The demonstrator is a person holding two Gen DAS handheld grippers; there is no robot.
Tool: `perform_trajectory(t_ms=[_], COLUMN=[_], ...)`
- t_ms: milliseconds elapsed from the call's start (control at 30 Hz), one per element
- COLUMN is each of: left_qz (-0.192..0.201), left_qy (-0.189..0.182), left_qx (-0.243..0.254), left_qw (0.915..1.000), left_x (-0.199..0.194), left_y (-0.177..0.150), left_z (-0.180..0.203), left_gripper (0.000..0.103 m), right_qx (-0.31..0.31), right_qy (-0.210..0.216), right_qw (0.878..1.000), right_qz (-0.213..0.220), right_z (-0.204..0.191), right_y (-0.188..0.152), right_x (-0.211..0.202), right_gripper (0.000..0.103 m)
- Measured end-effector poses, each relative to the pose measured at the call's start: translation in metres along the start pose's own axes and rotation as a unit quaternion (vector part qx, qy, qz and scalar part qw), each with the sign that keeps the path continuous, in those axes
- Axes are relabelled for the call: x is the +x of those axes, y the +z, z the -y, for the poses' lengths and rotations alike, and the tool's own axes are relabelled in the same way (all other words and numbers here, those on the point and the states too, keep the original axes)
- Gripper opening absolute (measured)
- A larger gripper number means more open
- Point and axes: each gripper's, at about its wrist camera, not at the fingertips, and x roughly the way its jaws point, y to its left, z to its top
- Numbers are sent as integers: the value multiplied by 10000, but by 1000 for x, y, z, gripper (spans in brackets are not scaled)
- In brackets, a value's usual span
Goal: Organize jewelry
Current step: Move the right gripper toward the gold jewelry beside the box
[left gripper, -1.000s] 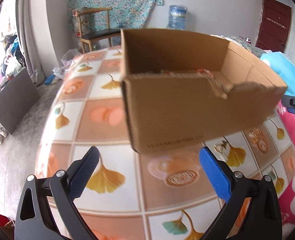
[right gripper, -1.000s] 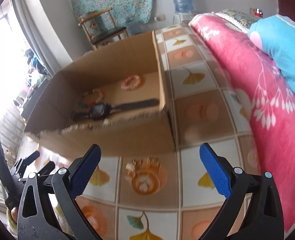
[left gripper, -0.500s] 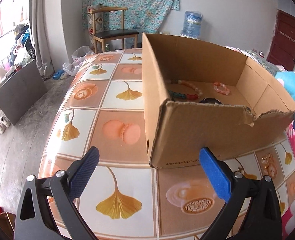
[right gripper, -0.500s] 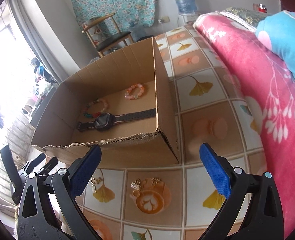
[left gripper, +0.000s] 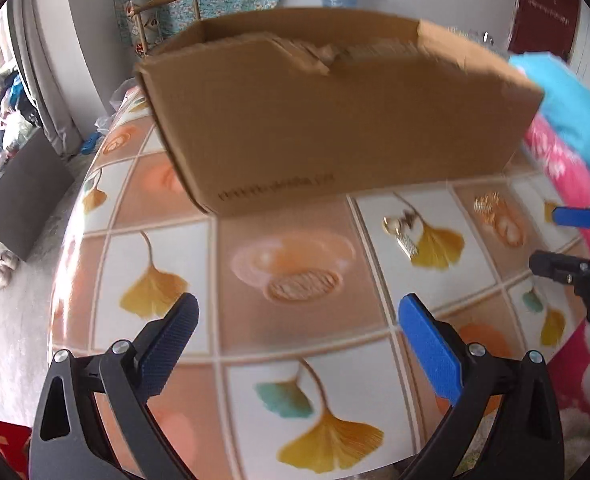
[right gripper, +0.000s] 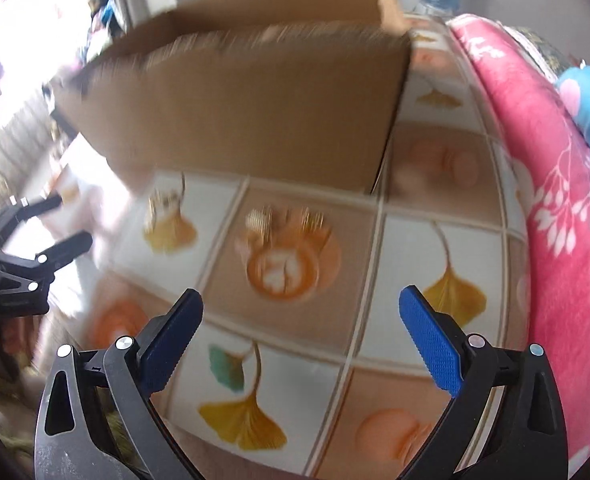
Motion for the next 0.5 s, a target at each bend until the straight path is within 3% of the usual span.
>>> perform_trajectory(t_ms=[100, 267, 500], left_qz=[-136, -177, -123], left_qy=[111, -98, -74], left_qx=[168, -68, -122], left_qw=[9997, 9998, 9998], left_x=[8, 12, 12], left_y=[-5, -6, -10], left_z=[12, 7, 5], left_gripper=[99, 99, 99], right_qx=[-101, -43, -100], right_qy=[-222, -165, -88], right_qw=[9995, 9998, 9999], right_qz=[-200, -116, -45], right_z=[-8, -9, -7], right_y=[-7, -12, -19], right_x=[11, 11, 9], right_gripper=[95, 95, 95])
